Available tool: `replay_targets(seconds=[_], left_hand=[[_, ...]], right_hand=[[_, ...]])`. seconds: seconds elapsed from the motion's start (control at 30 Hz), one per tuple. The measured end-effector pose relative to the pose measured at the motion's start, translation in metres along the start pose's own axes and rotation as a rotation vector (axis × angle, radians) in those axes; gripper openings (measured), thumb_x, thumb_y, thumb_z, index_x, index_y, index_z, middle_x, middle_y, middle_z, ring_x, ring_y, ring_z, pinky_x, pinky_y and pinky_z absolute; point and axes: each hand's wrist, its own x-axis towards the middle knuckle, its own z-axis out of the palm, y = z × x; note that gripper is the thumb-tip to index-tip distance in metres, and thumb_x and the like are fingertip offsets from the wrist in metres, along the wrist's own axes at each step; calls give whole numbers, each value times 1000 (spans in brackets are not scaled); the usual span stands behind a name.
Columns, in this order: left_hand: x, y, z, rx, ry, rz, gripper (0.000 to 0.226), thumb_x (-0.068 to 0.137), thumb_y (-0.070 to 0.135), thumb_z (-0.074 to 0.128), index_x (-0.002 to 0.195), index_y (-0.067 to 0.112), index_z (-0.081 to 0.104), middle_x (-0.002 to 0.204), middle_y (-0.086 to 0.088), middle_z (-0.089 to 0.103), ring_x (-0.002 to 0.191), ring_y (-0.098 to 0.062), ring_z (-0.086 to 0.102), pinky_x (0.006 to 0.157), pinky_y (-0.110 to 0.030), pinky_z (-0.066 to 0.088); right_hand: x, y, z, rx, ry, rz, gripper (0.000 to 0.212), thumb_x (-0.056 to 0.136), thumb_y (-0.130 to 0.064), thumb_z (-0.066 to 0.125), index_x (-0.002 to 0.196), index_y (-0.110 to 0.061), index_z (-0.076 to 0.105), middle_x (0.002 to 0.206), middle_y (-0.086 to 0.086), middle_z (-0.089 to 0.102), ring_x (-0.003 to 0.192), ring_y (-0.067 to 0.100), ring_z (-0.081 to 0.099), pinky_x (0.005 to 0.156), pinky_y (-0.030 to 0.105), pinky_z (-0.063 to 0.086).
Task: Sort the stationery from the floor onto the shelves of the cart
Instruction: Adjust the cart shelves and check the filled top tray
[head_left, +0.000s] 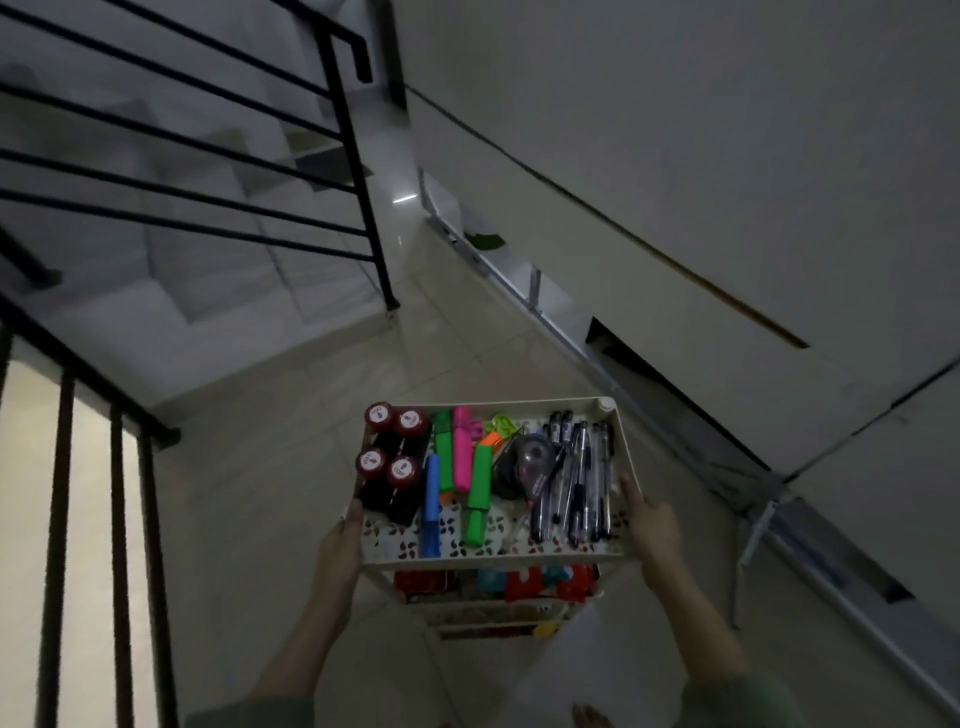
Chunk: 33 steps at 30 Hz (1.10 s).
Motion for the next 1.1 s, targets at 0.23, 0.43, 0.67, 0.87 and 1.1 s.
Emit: replay_targets(seconds=[0.23,0.43,0.67,0.87,1.1], left_hand=[[48,42,-1,86,-170,88,40,97,40,36,93,9,61,76,-3,62,70,-18,57,60,-26,43],[93,69,7,163,-269,109,42,95,46,36,98,12,60,87,-7,63,77,-21,58,65,-27,44],[117,74,7,192,-347,141,48,96,46,33,108,9,61,96,-15,66,86,-28,60,72,-35,44],[121,73,12,87,-381,18,33,99,32,34,101,14,61,92,-6,62,84,-25,57,76,-33,46],[149,79,22,203,-401,-57,45,100,28,32,133,0,44,135,-26,47,125,-38,45,105,-45,33]], right_hand=[[-13,4,27,148,165,92,60,97,-41,41,102,15,63,61,7,51,54,17,47,51,27,33],[-15,2,51,268,297,103,63,97,-39,41,91,20,61,67,33,55,56,30,49,50,27,26],[-13,-3,62,292,357,157,49,96,-39,43,92,5,66,63,14,49,57,20,44,51,26,34],[-15,-9,59,294,369,156,45,96,-34,45,61,-7,53,52,6,47,49,16,42,37,16,33],[-9,-15,66,196,534,258,54,95,-33,50,98,19,61,83,32,61,76,36,60,68,41,45]])
